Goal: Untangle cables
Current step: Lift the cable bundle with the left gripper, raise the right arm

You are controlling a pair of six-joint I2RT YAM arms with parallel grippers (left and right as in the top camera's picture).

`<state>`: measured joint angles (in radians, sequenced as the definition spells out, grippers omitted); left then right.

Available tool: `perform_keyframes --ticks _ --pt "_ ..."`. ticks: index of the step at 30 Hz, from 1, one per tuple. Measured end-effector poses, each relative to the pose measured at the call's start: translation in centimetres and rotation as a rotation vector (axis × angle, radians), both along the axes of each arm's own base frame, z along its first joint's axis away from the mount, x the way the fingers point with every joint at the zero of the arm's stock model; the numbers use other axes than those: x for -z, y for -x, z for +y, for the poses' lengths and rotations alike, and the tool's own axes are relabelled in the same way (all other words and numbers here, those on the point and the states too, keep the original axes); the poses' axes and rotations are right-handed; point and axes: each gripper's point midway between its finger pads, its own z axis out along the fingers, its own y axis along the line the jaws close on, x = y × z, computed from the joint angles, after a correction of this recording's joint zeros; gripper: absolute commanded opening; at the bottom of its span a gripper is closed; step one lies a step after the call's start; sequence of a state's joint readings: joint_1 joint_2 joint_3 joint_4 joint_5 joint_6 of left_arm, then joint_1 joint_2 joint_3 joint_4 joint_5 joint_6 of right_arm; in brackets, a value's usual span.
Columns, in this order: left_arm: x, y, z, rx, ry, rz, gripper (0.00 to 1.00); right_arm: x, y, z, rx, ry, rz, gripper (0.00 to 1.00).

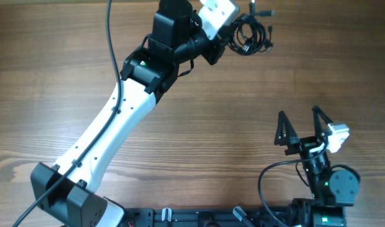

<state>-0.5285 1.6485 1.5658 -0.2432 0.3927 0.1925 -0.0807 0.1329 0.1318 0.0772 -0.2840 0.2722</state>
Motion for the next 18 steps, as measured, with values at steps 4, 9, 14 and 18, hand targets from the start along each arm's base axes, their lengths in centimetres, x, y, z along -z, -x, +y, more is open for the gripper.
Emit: perform_keyframes --ticks 4,9,14,18 --pt "-1.1 0.2 0.0 -0.039 0.111 0.1 0.04 -2.9 0.0 1.2 -0.074 0.036 0.09 1.0" --pt "-1.0 1.6 -0.8 0.066 0.093 0.08 0.04 -5.9 -0.6 4.9 -0.324 0.097 0.149 1.0" --pt "-1.8 3.2 -0.8 0.245 0.073 -0.009 0.04 -10.8 1.0 8.9 -0.61 0.195 -0.087 1.0" --pt "-3.4 2.7 2.8 0.281 0.107 -0.045 0.04 -12.5 3.4 10.5 -0.755 0.253 -0.201 1.0"
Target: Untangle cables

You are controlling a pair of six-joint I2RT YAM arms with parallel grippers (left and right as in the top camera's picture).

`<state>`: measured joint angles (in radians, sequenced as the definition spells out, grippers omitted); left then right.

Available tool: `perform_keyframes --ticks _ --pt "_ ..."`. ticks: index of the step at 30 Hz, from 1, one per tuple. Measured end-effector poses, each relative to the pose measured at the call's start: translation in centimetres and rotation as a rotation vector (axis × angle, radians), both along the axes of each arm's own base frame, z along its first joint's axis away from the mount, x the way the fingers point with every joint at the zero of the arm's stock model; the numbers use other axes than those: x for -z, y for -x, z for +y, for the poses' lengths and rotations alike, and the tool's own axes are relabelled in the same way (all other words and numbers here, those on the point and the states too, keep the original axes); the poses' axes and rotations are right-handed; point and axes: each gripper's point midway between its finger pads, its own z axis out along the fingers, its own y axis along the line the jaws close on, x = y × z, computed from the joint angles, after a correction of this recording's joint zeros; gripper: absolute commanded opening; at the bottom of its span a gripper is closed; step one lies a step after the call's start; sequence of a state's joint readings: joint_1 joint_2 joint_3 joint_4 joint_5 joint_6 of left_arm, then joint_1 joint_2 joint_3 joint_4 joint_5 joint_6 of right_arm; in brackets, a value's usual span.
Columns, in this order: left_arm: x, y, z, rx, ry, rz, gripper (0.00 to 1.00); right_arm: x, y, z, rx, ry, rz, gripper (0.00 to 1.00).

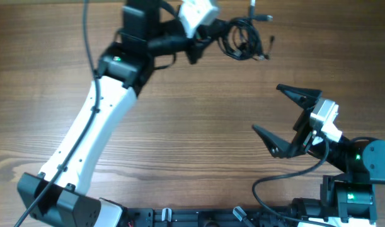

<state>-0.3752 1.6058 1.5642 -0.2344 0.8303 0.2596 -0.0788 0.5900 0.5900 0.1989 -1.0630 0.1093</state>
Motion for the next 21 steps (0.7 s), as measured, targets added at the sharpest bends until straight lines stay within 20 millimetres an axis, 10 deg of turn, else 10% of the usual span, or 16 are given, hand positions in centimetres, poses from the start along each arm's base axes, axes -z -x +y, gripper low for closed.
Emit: perform_keyframes --ticks 15,21 --pt "-0.7 2.9 2.6 0.239 0.028 -0.105 0.04 -1.0 -4.1 -3.9 0.269 -0.352 0.304 1.0" --pt "-0.5 5.6 -0.7 0.352 0.011 -0.196 0.04 -0.8 -4.1 -4.0 0.27 -0.371 0.329 1.0"
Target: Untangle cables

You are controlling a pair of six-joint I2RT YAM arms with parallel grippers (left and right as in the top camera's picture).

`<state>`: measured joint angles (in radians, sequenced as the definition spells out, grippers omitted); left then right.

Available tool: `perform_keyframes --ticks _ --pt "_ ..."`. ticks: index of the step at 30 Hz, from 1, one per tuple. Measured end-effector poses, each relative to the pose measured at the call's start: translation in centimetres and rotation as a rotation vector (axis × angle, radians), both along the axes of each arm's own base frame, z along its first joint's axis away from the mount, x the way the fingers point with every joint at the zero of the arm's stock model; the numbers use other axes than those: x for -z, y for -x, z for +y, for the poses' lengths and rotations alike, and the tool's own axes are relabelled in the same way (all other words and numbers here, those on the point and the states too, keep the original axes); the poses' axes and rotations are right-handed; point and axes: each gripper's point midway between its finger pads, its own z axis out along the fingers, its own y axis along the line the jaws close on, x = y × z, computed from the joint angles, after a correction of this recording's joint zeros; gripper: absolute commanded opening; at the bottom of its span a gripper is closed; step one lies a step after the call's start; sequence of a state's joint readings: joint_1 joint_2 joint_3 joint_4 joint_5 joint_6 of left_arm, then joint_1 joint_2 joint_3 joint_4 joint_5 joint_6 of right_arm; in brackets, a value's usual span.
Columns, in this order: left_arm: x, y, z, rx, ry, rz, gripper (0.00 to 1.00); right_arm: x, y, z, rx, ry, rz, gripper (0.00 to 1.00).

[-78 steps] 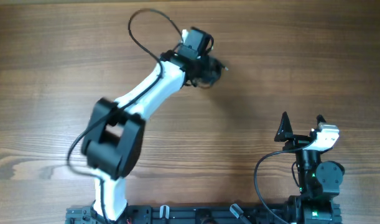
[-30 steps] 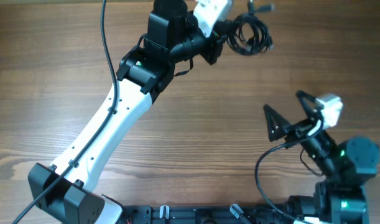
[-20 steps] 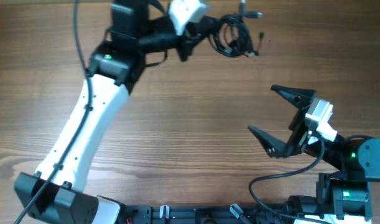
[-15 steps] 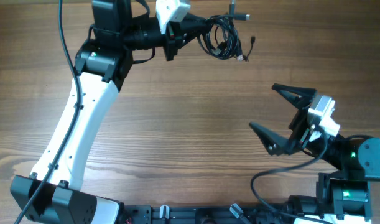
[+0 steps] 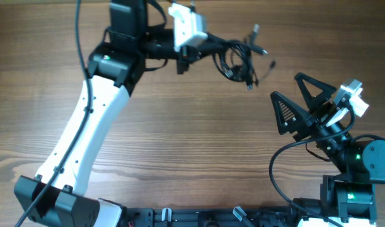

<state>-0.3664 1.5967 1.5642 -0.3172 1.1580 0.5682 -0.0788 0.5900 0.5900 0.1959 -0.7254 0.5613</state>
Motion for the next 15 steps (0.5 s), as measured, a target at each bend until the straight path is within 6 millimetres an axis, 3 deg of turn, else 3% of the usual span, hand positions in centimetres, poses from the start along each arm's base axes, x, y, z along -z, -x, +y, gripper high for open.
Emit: perform_keyframes --ticks 5,15 --pt "0.1 1.8 -1.8 0.074 -0.001 -0.12 0.04 0.3 0.5 0.7 -0.052 0.018 0.004 0.99" --pt "-0.5 3.7 -1.6 0.19 0.045 -0.169 0.04 1.2 0.7 1.1 -0.067 0.122 -0.039 0.99"
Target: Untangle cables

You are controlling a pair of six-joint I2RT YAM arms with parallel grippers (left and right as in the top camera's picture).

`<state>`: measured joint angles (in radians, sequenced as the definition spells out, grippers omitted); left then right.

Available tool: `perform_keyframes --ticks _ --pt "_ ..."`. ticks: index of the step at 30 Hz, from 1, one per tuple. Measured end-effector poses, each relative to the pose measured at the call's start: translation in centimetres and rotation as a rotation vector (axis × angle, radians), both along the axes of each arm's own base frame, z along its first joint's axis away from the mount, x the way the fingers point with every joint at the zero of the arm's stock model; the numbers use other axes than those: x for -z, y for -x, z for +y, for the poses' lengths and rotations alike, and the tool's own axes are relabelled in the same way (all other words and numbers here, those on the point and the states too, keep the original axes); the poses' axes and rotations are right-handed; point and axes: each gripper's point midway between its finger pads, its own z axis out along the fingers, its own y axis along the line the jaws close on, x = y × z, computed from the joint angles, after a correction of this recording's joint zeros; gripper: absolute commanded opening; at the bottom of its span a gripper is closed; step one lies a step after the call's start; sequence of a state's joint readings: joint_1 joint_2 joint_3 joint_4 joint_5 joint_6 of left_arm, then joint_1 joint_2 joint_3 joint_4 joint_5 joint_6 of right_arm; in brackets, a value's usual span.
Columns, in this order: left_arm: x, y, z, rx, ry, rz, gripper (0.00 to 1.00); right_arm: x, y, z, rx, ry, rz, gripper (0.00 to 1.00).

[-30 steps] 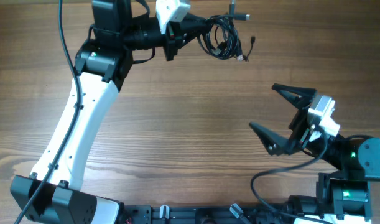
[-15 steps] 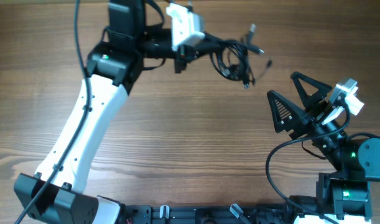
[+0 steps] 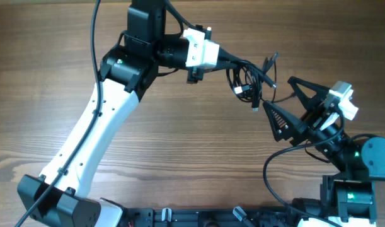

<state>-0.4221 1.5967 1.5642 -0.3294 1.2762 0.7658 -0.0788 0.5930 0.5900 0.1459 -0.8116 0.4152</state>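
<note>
A tangled bundle of black cables [image 3: 250,79] hangs at the centre right of the overhead view. My left gripper [image 3: 227,62] is shut on the bundle's left side and holds it above the wooden table [image 3: 179,151]. Loose plug ends stick out at the bundle's top right and bottom. My right gripper [image 3: 283,101] stands open just to the right of the bundle. Its upper finger [image 3: 300,88] and lower finger [image 3: 277,120] are spread wide, near the cable ends but not closed on them.
The left arm's white link [image 3: 91,145] crosses the table diagonally from the bottom left. The right arm's base [image 3: 350,189] stands at the bottom right, with its own black cable looping beside it.
My left gripper has carried the bundle to the right and a little down. The open right gripper has moved slightly left, so the bundle now hangs right next to its fingers.
The cable bundle was at the table's far edge with my left gripper at it, and the right gripper stood open near its base. The left then held the bundle lower and nearer the middle. The right rose toward it, and both now meet at centre right.
</note>
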Motion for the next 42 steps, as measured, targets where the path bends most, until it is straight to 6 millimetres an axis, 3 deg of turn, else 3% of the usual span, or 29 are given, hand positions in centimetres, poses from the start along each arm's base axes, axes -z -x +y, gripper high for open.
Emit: perform_keyframes --ticks 7,11,17,24,26,31,42 --pt "-1.3 -1.0 5.2 0.046 0.071 0.042 0.04 1.4 -1.0 -0.1 0.006 0.054 0.012 1.0" --pt "-1.5 -0.9 5.9 0.061 0.08 0.06 0.04 1.3 -1.1 0.0 -0.001 0.062 -0.002 0.99" --pt "-1.6 -0.4 5.5 0.085 0.082 0.066 0.04 -0.1 0.4 1.3 -0.101 0.089 -0.098 0.99" --pt "-2.1 2.0 2.8 0.184 0.097 0.007 0.04 -0.5 1.4 2.1 -0.176 0.109 -0.14 0.96" --pt "-2.1 2.9 1.7 0.212 0.095 0.004 0.04 -0.2 1.1 2.1 -0.181 0.108 -0.127 0.9" --pt "-1.8 4.2 -0.4 0.229 0.082 -0.006 0.04 0.9 -0.2 2.0 -0.183 0.095 -0.07 0.87" --pt "-1.9 4.0 -0.5 0.218 0.081 -0.019 0.04 3.1 -2.7 1.6 -0.165 0.006 0.099 0.82"
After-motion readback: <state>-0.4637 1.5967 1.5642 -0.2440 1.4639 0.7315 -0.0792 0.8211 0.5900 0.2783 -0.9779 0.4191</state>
